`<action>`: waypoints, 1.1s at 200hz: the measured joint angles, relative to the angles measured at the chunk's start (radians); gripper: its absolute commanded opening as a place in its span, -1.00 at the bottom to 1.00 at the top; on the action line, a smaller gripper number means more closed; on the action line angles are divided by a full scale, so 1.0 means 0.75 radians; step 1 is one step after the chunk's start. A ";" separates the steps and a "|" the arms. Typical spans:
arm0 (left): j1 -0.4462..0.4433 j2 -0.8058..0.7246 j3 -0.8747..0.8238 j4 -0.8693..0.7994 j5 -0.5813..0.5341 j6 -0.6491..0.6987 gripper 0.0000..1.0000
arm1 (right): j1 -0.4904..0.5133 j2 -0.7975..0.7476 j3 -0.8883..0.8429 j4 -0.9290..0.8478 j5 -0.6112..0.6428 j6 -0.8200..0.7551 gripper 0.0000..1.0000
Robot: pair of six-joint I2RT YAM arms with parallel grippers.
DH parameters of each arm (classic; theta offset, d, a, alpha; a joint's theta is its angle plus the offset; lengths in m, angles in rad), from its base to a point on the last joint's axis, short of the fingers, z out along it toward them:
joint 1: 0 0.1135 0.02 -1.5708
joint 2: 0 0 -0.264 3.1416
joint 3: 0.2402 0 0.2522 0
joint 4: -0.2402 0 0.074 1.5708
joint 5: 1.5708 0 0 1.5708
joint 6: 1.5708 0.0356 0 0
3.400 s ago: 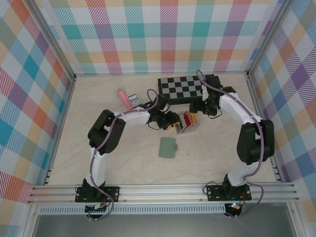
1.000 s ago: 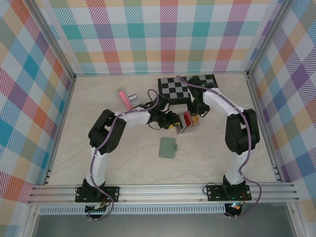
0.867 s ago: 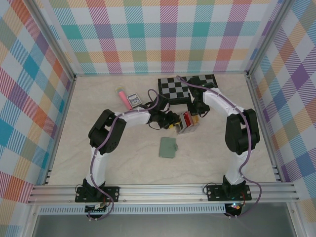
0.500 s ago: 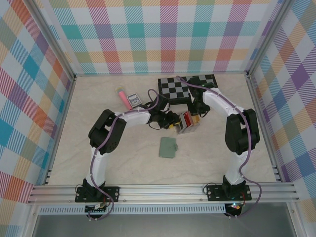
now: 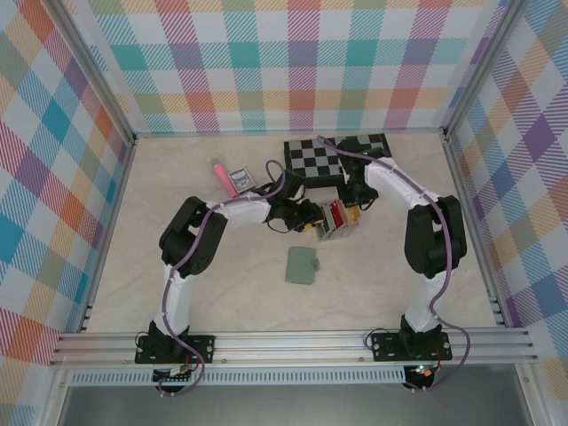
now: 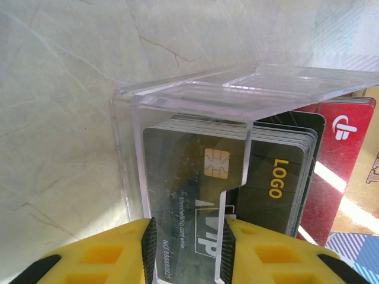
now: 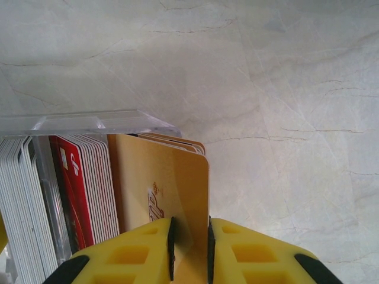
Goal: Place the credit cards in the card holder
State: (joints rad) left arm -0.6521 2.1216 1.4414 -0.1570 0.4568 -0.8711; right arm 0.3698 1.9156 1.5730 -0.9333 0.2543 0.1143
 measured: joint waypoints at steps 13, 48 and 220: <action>0.000 0.000 0.000 0.000 -0.001 0.000 -0.31 | 0.001 0.000 0.000 0.000 0.004 0.001 -0.58; 0.000 0.001 0.000 0.001 -0.001 0.000 -0.31 | 0.011 -0.006 0.000 -0.001 0.011 0.001 -0.63; 0.000 0.007 0.005 0.003 0.009 0.000 -0.31 | 0.032 -0.077 0.052 -0.094 -0.087 0.043 -0.96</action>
State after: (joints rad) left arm -0.6521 2.1265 1.4448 -0.1547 0.4637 -0.8711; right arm 0.3935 1.8576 1.6123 -1.0039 0.1886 0.1463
